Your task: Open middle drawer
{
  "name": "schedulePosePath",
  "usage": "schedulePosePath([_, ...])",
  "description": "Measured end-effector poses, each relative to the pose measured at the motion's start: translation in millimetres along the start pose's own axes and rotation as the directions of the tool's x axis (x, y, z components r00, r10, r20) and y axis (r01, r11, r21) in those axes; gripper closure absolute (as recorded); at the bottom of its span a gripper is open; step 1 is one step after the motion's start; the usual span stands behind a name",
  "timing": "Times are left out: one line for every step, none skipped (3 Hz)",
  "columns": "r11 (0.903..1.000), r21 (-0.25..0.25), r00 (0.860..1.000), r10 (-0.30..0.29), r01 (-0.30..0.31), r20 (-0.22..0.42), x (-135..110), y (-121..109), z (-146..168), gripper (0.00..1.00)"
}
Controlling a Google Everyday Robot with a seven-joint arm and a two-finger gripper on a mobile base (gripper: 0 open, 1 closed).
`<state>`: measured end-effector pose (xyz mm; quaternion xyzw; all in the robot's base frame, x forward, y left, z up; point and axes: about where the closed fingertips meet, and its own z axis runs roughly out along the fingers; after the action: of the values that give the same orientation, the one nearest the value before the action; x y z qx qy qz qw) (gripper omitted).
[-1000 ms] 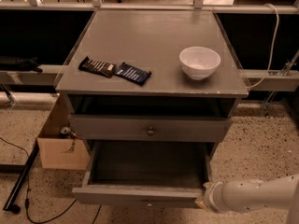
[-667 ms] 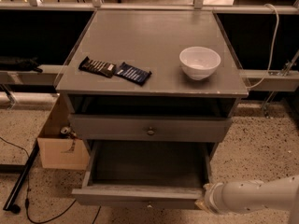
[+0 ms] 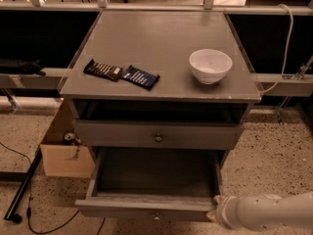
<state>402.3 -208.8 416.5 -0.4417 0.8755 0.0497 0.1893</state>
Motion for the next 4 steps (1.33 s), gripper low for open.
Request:
schedulePosePath([1.0000,0.000,1.000,0.000,0.000,0.000,-0.1,0.0,-0.2,0.82])
schedulePosePath([1.0000,0.000,1.000,0.000,0.000,0.000,-0.1,0.0,-0.2,0.59])
schedulePosePath([1.0000,0.000,1.000,0.000,0.000,0.000,-0.1,0.0,-0.2,0.36])
schedulePosePath([1.0000,0.000,1.000,0.000,0.000,0.000,-0.1,0.0,-0.2,0.12])
